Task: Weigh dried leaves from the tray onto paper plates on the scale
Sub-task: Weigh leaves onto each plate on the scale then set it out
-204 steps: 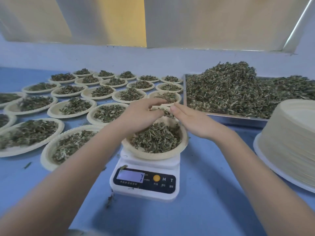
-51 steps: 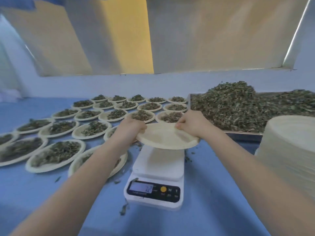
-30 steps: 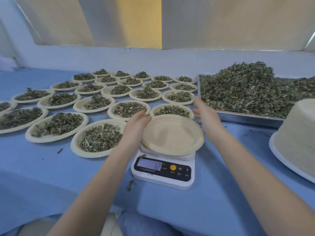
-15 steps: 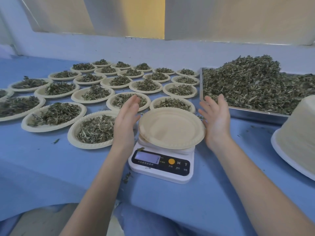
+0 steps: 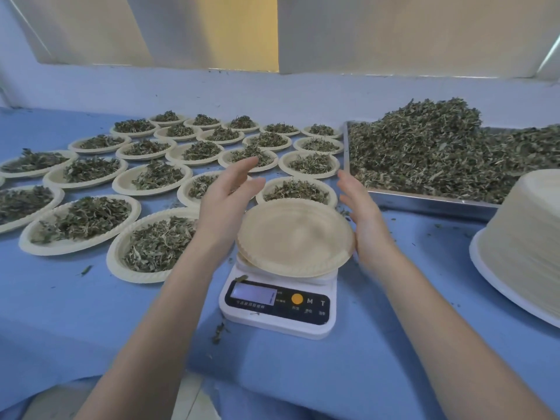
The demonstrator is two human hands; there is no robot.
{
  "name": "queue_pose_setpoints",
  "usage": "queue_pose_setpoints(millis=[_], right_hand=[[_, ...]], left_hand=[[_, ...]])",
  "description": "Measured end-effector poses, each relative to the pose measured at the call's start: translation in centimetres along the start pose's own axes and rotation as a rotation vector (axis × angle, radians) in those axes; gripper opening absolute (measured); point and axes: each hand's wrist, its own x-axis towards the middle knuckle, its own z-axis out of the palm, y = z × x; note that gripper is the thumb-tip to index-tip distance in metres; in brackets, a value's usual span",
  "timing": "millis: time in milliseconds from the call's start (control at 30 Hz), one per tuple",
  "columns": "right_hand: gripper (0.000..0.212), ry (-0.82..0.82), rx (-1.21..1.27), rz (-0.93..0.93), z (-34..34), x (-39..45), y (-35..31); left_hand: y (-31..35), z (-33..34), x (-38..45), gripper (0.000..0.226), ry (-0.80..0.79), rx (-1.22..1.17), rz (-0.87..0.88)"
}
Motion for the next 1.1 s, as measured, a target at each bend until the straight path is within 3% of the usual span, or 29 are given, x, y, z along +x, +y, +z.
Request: queue_pose_setpoints(millis=[100,233,733,800,967,1100], right_hand=[[0.116,-0.218,-0.393,-0.013,-1.5,-1.2,-0.3],[0.146,-0.317,-0.479,0.068,-3.2,-3.9,0.7],[0.15,-0.382,-0.581,0.181,-3.2,-5.1,1.4],[0.153,-0.344,-0.483,0.172,-3.2,-5.4,1.4],[0.133,-0.202,-0.265,0.174,-3.1,-5.8,1.2],[0.124,-0.14,-0.215,0.136,-2.7,-5.4,1.0]], left_hand=[[-0.1,0.4,0.5,0.036,-0.04,0.018,-0.036],[-0.7,0.6,0.4,0.035,-0.059,0.024,-0.081],[-0.5,-0.1,-2.0,0.03,0.02,-0.052,-0.109],[-0.5,-0.2,-2.2,0.033,0.021,-0.022,-0.099],[-0.7,-0.4,-2.5,0.038,0.026,0.048,-0.099],[-0.6,-0.8,-2.4,0.039,0.037,0.324,-0.007]])
